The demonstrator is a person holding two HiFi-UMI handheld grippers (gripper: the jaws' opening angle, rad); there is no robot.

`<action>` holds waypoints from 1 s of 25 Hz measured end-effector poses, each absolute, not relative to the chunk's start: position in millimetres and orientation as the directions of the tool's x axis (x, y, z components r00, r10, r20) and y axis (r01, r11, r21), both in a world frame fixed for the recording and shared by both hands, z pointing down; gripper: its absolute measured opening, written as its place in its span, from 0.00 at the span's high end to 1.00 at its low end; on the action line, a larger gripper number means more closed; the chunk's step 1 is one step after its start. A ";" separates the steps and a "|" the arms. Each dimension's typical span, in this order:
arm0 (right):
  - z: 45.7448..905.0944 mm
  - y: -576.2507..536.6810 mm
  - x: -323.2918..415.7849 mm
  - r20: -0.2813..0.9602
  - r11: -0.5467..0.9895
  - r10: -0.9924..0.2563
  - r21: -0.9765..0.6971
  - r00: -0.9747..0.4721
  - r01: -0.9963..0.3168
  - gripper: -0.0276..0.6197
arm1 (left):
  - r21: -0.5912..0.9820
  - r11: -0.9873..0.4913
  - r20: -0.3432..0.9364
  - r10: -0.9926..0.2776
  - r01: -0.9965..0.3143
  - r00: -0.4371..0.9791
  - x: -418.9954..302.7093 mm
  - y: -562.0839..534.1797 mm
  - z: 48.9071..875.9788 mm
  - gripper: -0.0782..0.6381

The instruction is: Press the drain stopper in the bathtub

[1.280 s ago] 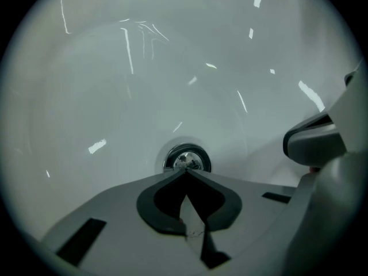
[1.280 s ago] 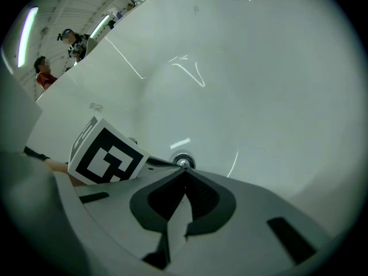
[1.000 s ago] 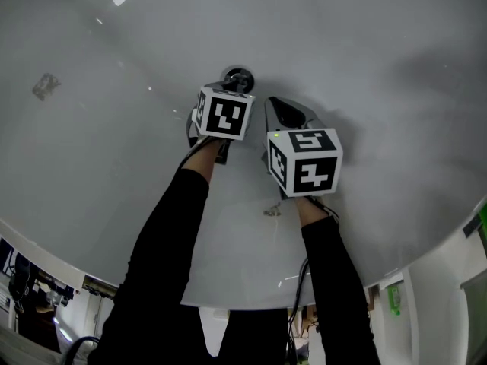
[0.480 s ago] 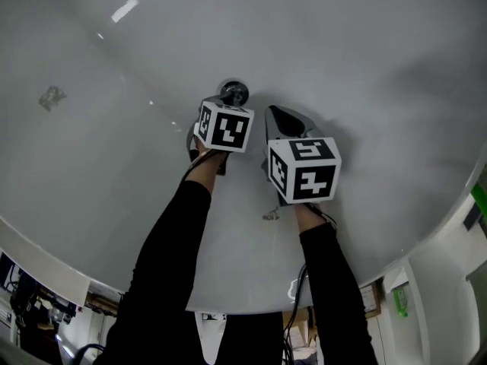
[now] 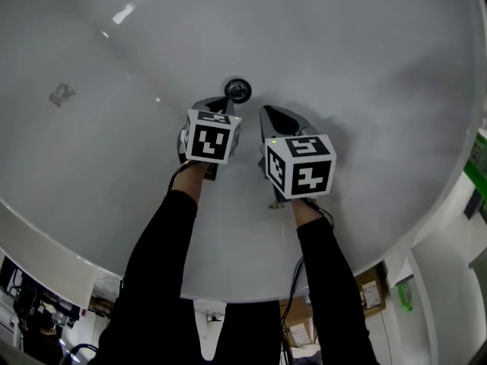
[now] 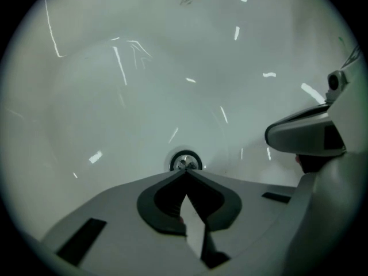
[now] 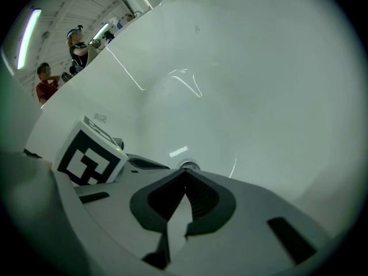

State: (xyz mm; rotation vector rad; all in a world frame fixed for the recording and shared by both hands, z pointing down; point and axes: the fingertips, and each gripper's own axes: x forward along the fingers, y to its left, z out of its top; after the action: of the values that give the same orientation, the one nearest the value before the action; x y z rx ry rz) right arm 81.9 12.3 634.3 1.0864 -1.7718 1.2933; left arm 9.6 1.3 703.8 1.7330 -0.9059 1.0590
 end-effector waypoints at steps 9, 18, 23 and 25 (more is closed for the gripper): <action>592.5 10.7 65.8 0.856 0.132 -0.276 -0.416 -0.437 -0.900 0.95 | 0.344 -0.386 0.866 -0.222 -0.856 0.448 -7.9 -19.1 616.7 0.88; 540.3 15.3 72.1 0.855 0.107 -0.321 -0.395 -0.408 -0.912 0.95 | 0.370 -0.412 0.833 -0.251 -0.833 0.494 -7.1 -19.6 542.7 0.88; 515.7 17.3 78.5 0.848 0.092 -0.349 -0.392 -0.399 -0.915 0.95 | 0.373 -0.416 0.821 -0.269 -0.829 0.504 -9.9 -18.8 508.0 0.88; 508.7 17.0 79.8 0.848 0.098 -0.355 -0.384 -0.392 -0.918 0.95 | 0.376 -0.418 0.817 -0.272 -0.827 0.509 -11.3 -19.1 498.8 0.88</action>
State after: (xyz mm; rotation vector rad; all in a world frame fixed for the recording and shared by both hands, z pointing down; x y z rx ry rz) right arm 79.8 17.0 508.7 1.2464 -1.8148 1.2852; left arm -11.3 -19.1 498.8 1.9410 -0.9023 0.8674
